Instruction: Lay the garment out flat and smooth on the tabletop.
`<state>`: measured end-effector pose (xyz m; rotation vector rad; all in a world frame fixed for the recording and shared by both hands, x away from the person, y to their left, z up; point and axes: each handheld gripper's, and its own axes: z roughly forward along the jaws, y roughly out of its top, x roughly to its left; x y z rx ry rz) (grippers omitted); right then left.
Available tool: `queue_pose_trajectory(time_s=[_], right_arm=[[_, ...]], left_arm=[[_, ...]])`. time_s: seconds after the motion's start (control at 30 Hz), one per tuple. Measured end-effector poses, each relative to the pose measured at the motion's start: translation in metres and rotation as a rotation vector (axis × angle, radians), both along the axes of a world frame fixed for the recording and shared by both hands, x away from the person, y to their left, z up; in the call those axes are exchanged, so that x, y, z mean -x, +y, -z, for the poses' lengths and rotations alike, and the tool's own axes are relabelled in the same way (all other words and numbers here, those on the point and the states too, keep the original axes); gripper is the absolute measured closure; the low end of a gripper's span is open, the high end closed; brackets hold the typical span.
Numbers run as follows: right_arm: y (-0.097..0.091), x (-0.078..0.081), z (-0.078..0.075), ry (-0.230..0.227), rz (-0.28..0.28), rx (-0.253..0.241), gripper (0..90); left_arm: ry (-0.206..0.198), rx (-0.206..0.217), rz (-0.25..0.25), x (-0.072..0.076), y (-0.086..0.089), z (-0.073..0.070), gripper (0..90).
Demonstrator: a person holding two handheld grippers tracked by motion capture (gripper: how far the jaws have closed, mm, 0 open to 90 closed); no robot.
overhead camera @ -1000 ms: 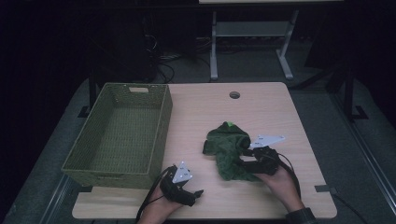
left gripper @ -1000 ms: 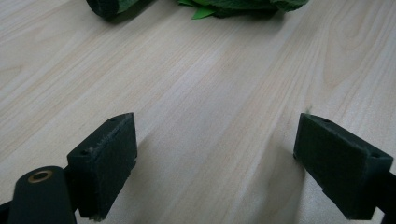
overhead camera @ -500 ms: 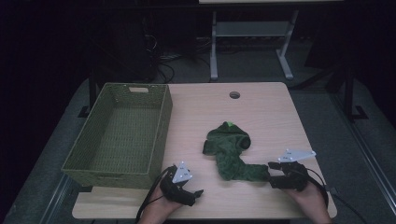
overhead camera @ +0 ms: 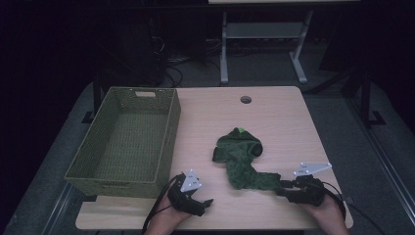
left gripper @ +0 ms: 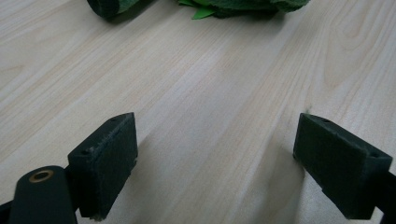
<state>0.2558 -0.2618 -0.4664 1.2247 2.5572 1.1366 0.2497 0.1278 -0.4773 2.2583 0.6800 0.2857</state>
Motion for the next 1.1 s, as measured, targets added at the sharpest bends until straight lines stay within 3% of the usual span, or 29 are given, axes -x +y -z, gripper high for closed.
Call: queue_pose_trajectory(time_s=[0.23, 0.3, 0.5, 0.9, 1.1], right_arm=[[-0.002, 0.000, -0.001, -0.011, -0.014, 0.008, 80.3], [-0.002, 0.001, -0.003, -0.007, -0.010, 0.009, 81.4], [-0.010, 0.005, -0.012, -0.050, -0.008, -0.002, 82.2], [-0.028, 0.031, -0.040, -0.130, 0.002, 0.001, 82.3], [-0.010, 0.029, -0.055, -0.179, -0.063, -0.013, 82.2]], left_arm=[[0.000, 0.000, 0.001, 0.000, 0.000, 0.000, 13.0], [-0.001, 0.000, 0.000, 0.000, 0.000, 0.000, 12.9], [0.000, 0.000, 0.000, 0.000, 0.000, 0.000, 13.0], [0.000, 0.000, 0.000, 0.000, 0.000, 0.000, 12.9], [0.000, 0.000, 0.000, 0.000, 0.000, 0.000, 13.0]])
